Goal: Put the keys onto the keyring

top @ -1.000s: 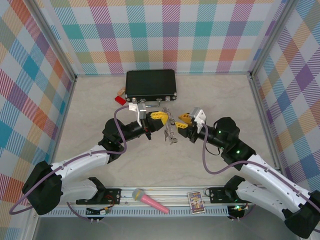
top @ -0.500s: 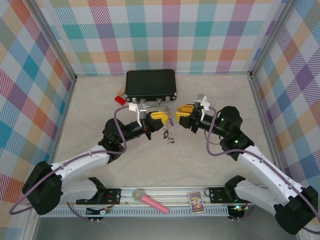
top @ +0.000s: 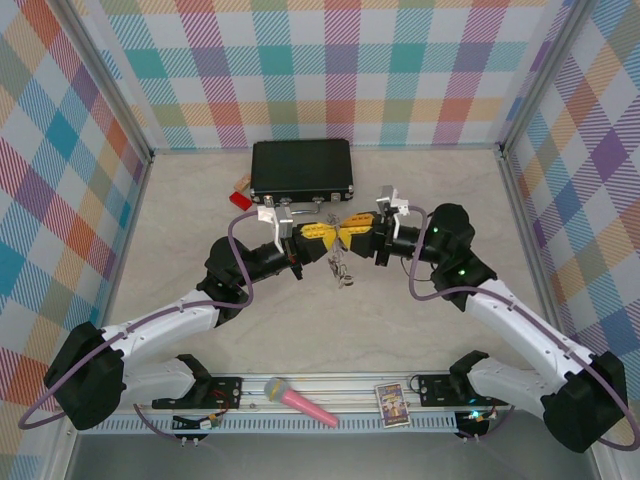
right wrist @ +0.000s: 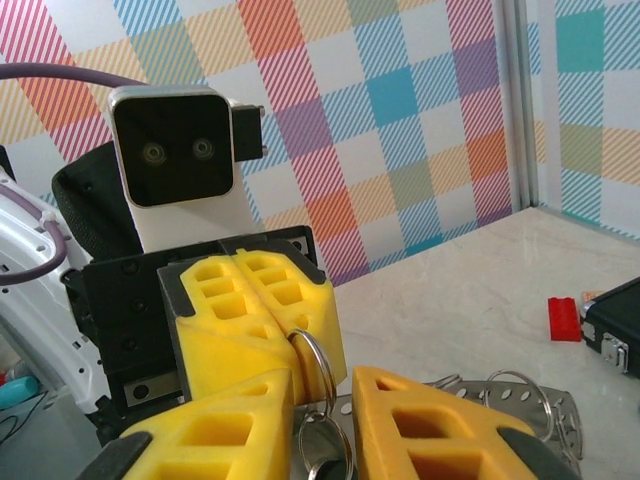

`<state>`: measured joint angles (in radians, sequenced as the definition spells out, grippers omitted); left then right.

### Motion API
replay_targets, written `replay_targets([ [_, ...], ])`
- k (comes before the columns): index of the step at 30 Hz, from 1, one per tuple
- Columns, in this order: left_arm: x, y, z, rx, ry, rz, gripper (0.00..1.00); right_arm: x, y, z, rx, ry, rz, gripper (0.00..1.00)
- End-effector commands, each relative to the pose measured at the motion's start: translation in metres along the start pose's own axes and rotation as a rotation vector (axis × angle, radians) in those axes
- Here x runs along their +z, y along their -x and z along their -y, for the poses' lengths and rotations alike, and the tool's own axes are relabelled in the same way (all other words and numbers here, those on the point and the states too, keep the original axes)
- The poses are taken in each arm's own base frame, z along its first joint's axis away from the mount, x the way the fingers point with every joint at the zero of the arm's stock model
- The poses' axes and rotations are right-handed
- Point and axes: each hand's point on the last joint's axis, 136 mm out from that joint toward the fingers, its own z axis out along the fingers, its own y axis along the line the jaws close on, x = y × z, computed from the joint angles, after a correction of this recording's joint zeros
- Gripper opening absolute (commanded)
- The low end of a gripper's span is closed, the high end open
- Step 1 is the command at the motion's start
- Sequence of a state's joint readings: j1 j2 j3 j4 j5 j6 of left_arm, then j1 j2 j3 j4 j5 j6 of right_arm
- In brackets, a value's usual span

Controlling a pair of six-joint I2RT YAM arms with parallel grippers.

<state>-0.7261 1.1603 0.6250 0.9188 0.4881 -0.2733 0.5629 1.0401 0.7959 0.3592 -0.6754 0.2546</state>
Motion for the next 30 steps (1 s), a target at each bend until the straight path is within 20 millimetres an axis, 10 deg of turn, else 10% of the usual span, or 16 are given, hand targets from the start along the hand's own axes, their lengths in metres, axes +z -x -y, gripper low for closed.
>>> replay_targets([
  [1,-0.003,0.023,0.014,0.043,-0.045,0.066,0.0,0.002,0.02,-0.011,-0.031,0.06,0.033,0.21],
  [21,-0.003,0.022,0.016,0.037,-0.054,0.057,0.0,0.008,0.013,-0.02,0.002,0.169,-0.018,0.0],
  [30,-0.01,0.011,-0.002,0.036,0.049,-0.075,0.2,0.001,-0.008,-0.001,-0.07,0.04,-0.09,0.0],
])
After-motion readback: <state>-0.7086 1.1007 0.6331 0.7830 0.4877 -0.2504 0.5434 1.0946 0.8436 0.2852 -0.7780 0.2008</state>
